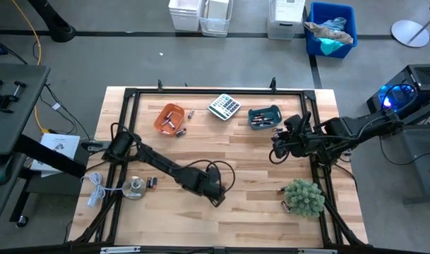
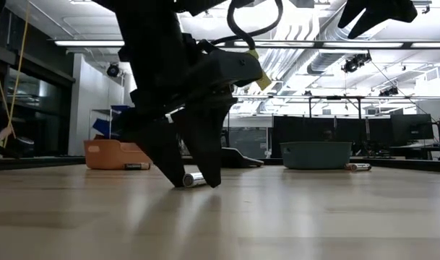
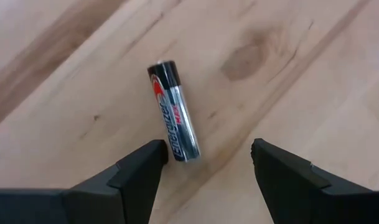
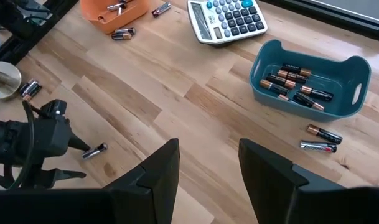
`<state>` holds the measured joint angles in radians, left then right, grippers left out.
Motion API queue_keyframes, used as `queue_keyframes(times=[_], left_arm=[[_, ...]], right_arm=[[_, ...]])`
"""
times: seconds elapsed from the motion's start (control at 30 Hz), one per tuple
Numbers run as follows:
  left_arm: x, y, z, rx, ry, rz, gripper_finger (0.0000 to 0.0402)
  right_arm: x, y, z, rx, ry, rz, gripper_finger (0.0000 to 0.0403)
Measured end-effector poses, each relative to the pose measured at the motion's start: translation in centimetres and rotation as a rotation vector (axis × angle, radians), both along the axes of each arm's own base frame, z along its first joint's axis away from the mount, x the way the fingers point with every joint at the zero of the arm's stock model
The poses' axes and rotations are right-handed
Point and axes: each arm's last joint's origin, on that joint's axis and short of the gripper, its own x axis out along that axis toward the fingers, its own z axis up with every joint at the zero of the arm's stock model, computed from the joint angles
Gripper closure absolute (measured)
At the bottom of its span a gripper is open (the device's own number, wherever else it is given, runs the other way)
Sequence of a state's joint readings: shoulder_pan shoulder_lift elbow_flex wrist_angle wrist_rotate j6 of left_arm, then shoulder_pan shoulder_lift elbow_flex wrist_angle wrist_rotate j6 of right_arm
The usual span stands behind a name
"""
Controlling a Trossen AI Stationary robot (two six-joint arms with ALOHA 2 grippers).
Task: Sort batteries
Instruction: Put the silver battery into the orange bin
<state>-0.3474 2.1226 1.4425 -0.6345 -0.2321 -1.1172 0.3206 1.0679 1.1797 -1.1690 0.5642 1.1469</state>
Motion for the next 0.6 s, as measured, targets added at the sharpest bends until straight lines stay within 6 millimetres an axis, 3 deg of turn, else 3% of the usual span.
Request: queue_keyframes(times=[0.3, 0.4, 0.5, 0.6], left_arm=[[0.7, 1.4, -1.2, 0.071, 0.007, 0.003, 0.0166], [0.6, 1.3, -1.3, 0.096, 0.013, -0.031, 0.0183], [0.4, 1.1, -1.3, 0.113, 0.022, -0.048, 0.0244], [0.2, 0.9, -1.3, 0.138, 0.042, -0.099, 0.0346]], right_arm=[[0.0, 0.0, 0.0, 0.0, -0.002, 0.001, 0.0242], [0.0, 0.0, 0.0, 0.0, -0.002, 0.0, 0.0242], [0.0, 0.0, 0.0, 0.0, -0.002, 0.001, 0.0242], [0.0, 0.0, 0.0, -0.001, -0.001, 0.001, 0.0242]])
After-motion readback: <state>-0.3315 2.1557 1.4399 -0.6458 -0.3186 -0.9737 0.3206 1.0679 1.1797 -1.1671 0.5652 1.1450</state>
